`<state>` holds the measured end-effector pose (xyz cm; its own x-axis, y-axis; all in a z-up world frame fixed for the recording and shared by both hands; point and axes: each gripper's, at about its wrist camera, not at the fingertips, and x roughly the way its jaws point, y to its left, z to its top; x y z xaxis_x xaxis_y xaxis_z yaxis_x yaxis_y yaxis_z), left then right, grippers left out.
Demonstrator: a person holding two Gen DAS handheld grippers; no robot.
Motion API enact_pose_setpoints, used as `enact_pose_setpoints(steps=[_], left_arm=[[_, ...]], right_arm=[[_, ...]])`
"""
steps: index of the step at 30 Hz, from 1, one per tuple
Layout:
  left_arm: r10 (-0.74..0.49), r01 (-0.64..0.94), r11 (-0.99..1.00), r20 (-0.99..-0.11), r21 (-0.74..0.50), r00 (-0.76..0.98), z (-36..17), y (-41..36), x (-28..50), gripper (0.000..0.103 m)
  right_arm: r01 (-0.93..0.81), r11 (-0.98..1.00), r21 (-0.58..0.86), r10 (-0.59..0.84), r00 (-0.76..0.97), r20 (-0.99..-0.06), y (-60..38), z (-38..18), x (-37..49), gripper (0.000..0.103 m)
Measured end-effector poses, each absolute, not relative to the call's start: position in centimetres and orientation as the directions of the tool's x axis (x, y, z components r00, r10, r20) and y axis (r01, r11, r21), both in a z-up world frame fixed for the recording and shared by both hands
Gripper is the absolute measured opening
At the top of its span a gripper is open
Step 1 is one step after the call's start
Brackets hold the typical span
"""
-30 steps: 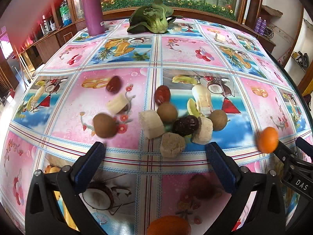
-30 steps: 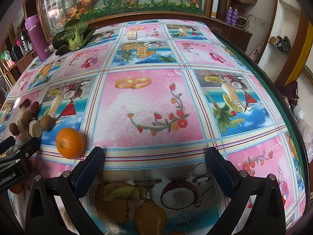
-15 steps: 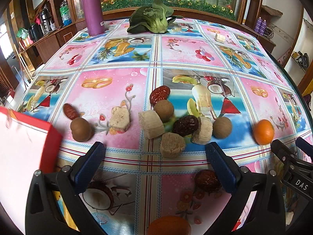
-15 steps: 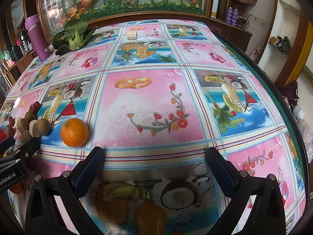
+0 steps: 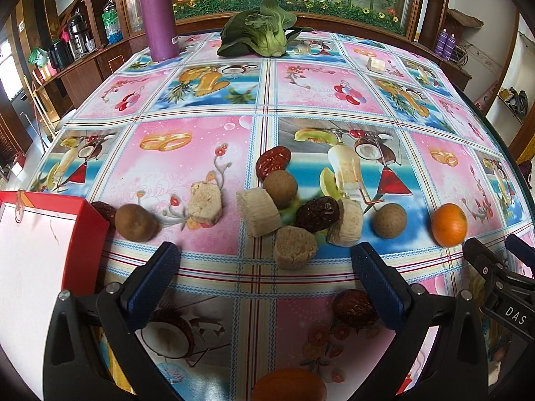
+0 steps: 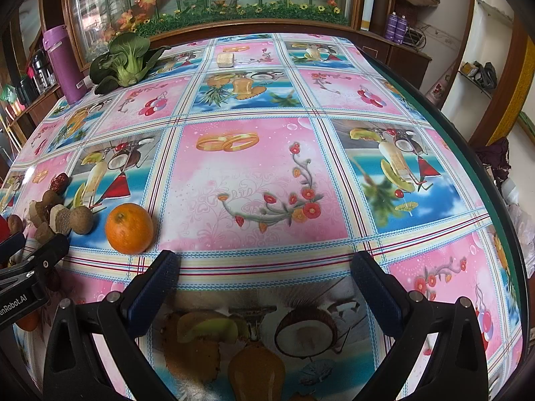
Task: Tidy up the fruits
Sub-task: 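Move the right gripper toward the orange on the tablecloth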
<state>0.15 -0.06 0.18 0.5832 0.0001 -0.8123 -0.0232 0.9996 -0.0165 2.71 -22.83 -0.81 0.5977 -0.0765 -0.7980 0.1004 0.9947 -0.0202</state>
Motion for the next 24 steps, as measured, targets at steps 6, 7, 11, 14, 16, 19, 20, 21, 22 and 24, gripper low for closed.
enact_pose_setpoints(steps=[6, 7, 11, 14, 16, 19, 20, 21, 22, 24], left_arm=[[0.000, -0.023, 1.000, -0.812, -0.016, 0.583, 0.2, -0.1, 0.1, 0.103], [0.000, -0.023, 1.000, -0.812, -0.017, 0.583, 0.2, -0.1, 0.1, 0.103], [-0.001, -0.019, 1.000, -0.816, -0.014, 0.578, 0.2, -0.1, 0.0, 0.103], [0.005, -0.025, 1.000, -0.823, -0.011, 0.568, 0.3, 0.1, -0.4, 0.103], [0.026, -0.036, 0.999, -0.817, 0.007, 0.576, 0.6, 0.1, -1.1, 0.103], [0.048, -0.041, 0.999, -0.792, 0.029, 0.609, 1.5, 0.3, -2.5, 0.103], [0.057, -0.043, 0.998, -0.783, 0.039, 0.620, 1.9, 0.5, -2.9, 0.103], [0.064, -0.045, 0.998, -0.776, 0.046, 0.627, 2.4, 0.7, -3.3, 0.103], [0.067, -0.047, 0.998, -0.770, 0.048, 0.635, 2.8, 0.8, -3.6, 0.103], [0.075, -0.058, 0.997, -0.748, 0.049, 0.659, 3.9, 1.4, -4.4, 0.103]], right_arm=[[0.100, 0.995, -0.020, -0.076, 0.598, -0.798, -22.8, -0.8, 2.7, 0.103], [0.100, 0.995, -0.020, -0.077, 0.598, -0.798, -22.8, -0.8, 2.7, 0.103], [0.100, 0.995, -0.020, -0.076, 0.598, -0.798, -22.8, -0.8, 2.7, 0.103], [0.100, 0.995, -0.020, -0.076, 0.598, -0.798, -22.8, -0.8, 2.8, 0.103], [0.100, 0.995, -0.019, -0.076, 0.598, -0.798, -22.8, -0.8, 2.9, 0.103], [0.096, 0.995, -0.005, -0.062, 0.604, -0.794, -22.9, -0.8, 2.9, 0.102], [0.093, 0.996, 0.009, -0.050, 0.612, -0.789, -23.0, -0.7, 2.7, 0.102], [0.092, 0.995, 0.026, -0.037, 0.625, -0.780, -23.0, -0.4, 2.4, 0.102], [0.097, 0.994, 0.042, -0.031, 0.645, -0.764, -23.1, -0.1, 2.3, 0.102], [0.100, 0.993, 0.064, -0.021, 0.683, -0.730, -23.1, 0.7, 1.7, 0.102]])
